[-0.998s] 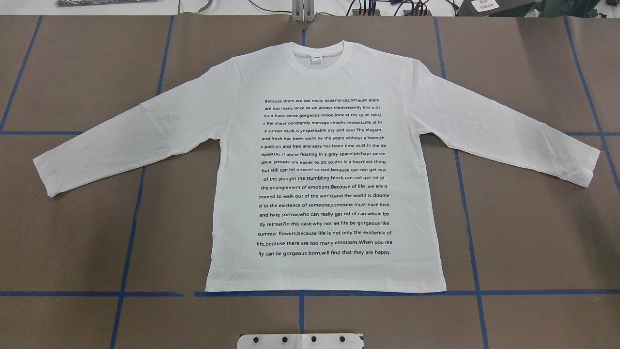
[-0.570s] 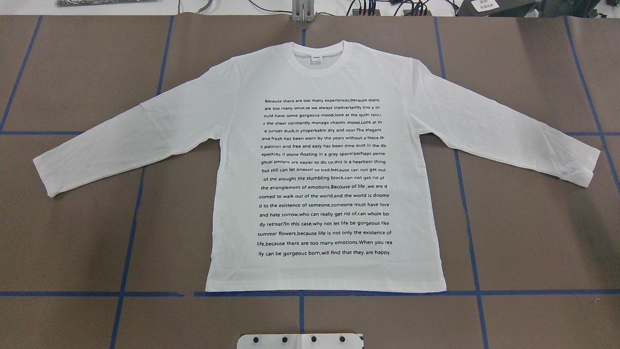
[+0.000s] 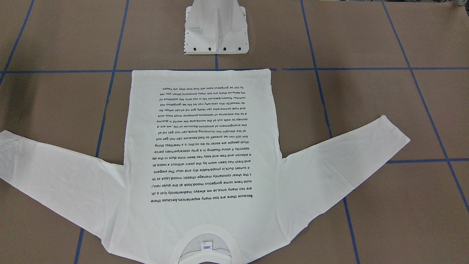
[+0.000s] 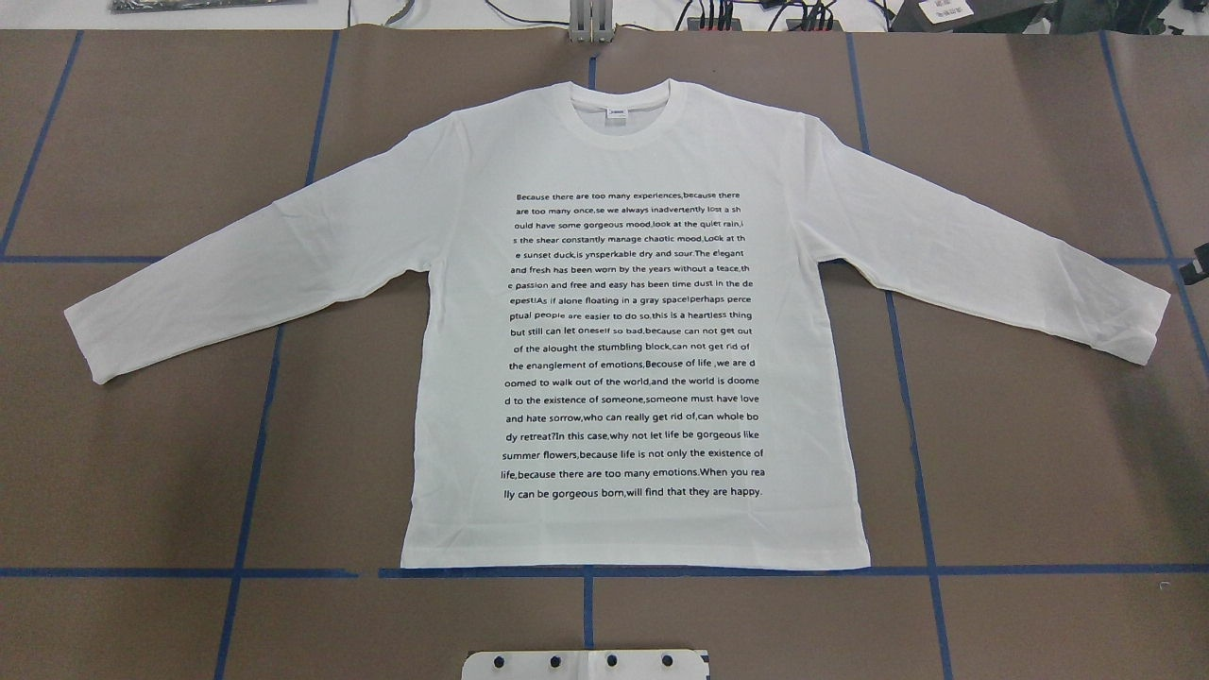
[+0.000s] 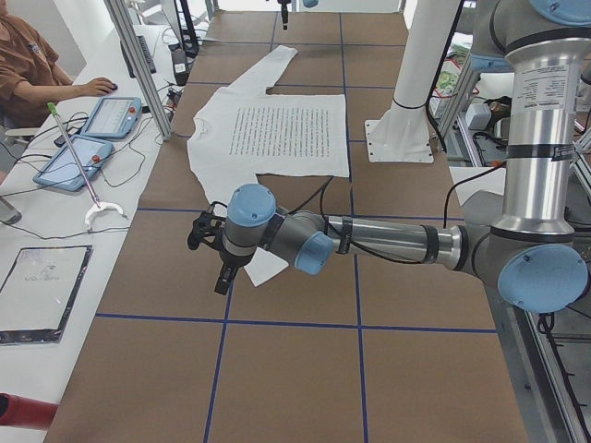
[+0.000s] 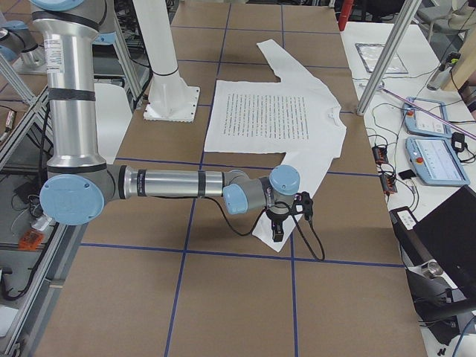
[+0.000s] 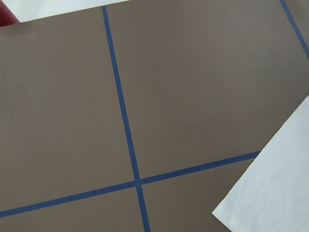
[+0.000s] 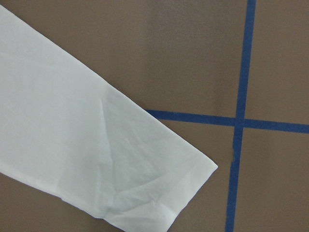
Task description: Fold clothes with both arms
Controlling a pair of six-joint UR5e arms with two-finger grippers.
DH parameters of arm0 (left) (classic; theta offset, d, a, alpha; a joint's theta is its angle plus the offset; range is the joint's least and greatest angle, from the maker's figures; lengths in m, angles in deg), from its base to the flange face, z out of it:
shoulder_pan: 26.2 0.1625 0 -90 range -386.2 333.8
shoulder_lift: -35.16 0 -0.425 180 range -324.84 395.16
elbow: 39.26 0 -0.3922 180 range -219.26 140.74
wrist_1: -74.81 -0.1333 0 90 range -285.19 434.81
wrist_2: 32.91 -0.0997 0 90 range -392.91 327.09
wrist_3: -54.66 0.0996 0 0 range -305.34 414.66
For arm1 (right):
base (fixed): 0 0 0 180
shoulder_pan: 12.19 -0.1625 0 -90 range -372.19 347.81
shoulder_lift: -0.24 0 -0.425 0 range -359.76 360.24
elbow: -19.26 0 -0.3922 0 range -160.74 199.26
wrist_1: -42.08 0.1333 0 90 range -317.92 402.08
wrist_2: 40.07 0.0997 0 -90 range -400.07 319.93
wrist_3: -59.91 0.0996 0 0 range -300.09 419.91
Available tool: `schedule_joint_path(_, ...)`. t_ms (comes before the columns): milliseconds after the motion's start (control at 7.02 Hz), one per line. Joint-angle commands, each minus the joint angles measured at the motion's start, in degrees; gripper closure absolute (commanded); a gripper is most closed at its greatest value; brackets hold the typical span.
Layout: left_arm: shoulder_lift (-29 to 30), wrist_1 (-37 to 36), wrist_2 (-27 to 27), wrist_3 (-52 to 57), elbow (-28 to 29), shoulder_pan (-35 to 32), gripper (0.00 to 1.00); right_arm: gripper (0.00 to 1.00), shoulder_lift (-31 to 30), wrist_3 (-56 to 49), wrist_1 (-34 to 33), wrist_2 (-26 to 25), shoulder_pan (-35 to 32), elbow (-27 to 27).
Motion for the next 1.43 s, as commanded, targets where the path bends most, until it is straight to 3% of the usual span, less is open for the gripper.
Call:
schedule_joint_path(0, 0.02, 0.09, -0.1, 0.04, 0.04, 0.01, 0.0, 0.01, -0.04, 17.67, 11.98, -0.09, 4.07, -4.74)
schedule_joint_path(285, -0.07, 0.09, -0.19, 0.21, 0.21, 0.01, 0.0, 0.01, -3.79, 31.78, 21.38, -2.35, 7.93, -4.75)
schedule_joint_path(570, -0.15, 0.09, -0.19, 0.3, 0.13, 0.01, 0.0, 0.02, -4.61, 35.59, 23.01, -3.25, 9.88, -5.27)
schedule_joint_path(855, -0.33, 1.92, -0.28, 0.3, 0.13, 0.01, 0.0, 0.12, -5.4, 36.65, 23.36, -3.52, 10.42, -5.89)
schedule_joint_path(1140, -0.33, 2.55, -0.28, 0.13, 0.13, 0.01, 0.0, 0.36, -5.4, 37.01, 23.37, -3.61, 10.77, -6.24)
schedule_joint_path(1282, -0.33, 2.55, -0.28, 0.3, 0.04, 0.01, 0.0, 0.38, -5.4, 37.01, 23.37, -3.61, 10.94, -6.33)
